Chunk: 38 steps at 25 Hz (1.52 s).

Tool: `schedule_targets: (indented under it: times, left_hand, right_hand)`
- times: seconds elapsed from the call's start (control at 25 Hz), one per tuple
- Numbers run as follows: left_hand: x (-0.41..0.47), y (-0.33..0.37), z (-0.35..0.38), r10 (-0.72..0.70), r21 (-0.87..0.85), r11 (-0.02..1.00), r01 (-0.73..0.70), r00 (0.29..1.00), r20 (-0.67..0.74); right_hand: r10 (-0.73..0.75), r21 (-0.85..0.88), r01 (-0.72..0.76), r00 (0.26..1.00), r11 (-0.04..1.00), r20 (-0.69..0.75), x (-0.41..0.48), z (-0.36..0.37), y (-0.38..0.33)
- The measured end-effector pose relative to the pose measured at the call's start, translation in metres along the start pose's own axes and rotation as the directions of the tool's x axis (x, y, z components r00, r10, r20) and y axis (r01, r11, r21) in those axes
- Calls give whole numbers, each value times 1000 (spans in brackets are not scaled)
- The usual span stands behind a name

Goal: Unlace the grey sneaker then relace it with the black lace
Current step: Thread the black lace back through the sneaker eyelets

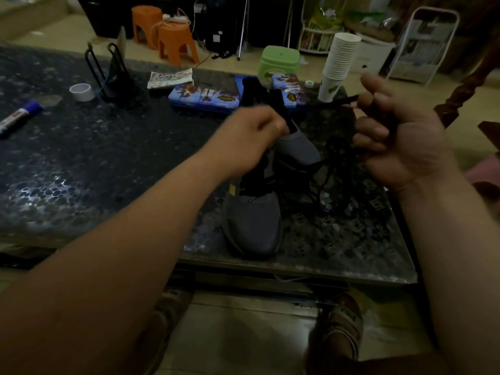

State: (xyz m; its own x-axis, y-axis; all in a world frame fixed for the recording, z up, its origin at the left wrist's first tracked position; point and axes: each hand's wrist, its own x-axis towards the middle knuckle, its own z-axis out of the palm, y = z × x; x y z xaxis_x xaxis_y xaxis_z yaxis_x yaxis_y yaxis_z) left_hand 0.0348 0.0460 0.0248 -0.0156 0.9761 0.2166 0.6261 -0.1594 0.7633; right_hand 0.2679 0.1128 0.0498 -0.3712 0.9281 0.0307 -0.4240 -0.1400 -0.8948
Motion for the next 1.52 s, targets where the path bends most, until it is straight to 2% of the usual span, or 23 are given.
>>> schedule_targets:
  times: [0.12,0.24,0.32,0.4,0.44,0.52,0.56,0.6,0.68,0.8,0.88,0.92,1.0,1.04,1.08,1.12,1.16,1.2,1.24,1.32,1.4,1.44,1.52]
  left_hand:
    - [-1,-6,-29,-156,-252,964,86,950,-270]
    - [-4,-26,-35,-239,-254,955,154,905,-351]
    - [-6,-29,-32,-261,-273,946,176,913,-313]
    - [-7,-20,-31,-223,-269,949,164,952,-208]
    - [-9,-14,-29,-166,-209,969,134,975,-145]
    - [-12,1,-23,-25,-40,999,25,1000,-9]
    - [-13,6,-18,25,11,1000,-26,998,51]
    - [-14,11,-14,53,39,998,-57,994,90]
    - [-13,13,-12,57,55,997,-62,994,96]
    - [-14,4,-24,-17,11,1000,17,997,69]
    - [-19,0,-30,-63,-18,998,64,996,56]
    - [-20,-1,-30,-72,-3,997,72,996,55]
    - [-20,-2,-26,-66,56,996,62,996,67]
    - [-18,-2,-22,-54,66,997,49,996,73]
    - [-17,-1,-19,-33,60,998,28,996,79]
    - [-16,1,-15,-8,43,999,5,997,80]
    - [-16,3,-13,16,25,1000,-17,998,63]
    - [-16,5,-11,29,20,999,-29,999,18]
    - [-18,5,-10,25,41,999,-23,999,-44]
    - [-27,2,-10,-62,175,981,78,994,-92]
    - [-42,-1,-8,-194,495,856,150,980,39]
    - [-50,-3,-3,-247,623,773,121,962,120]
    - [-60,-5,10,-241,690,723,30,947,211]
  right_hand:
    - [45,-77,-59,985,995,-167,0,-15,6]
    - [58,-298,-109,983,948,-175,-3,-23,10]
    - [63,-486,-141,983,862,-173,-8,-19,13]
    - [86,-672,-183,981,718,-175,-14,-13,17]
    - [69,-762,-164,985,627,-155,-16,-8,20]
    - [-21,-873,6,1000,487,-5,-21,9,25]
    - [-19,-860,106,994,499,112,-22,19,27]
    - [18,-809,166,977,565,213,-22,27,30]
    - [91,-738,165,952,654,293,-22,41,37]
    - [44,-795,102,986,598,161,-18,34,40]
    - [1,-797,23,1000,604,30,-14,25,38]
    - [-33,-827,14,999,561,-5,-12,22,38]
    - [-103,-912,47,995,407,5,-12,21,41]
    - [-87,-918,92,994,385,63,-13,27,42]
    - [-38,-883,138,990,449,135,-14,33,44]
    - [23,-815,150,980,560,196,-15,39,45]
    - [85,-758,125,969,640,231,-15,44,46]
    - [120,-735,91,966,672,230,-14,48,48]
    - [119,-740,53,977,670,178,-11,47,49]
    - [40,-713,-69,998,698,-57,1,36,48]
    - [-72,-581,-136,945,802,-320,14,26,39]
    - [-113,-514,-134,900,847,-421,19,21,33]
    - [-165,-460,-119,831,880,-531,24,14,28]
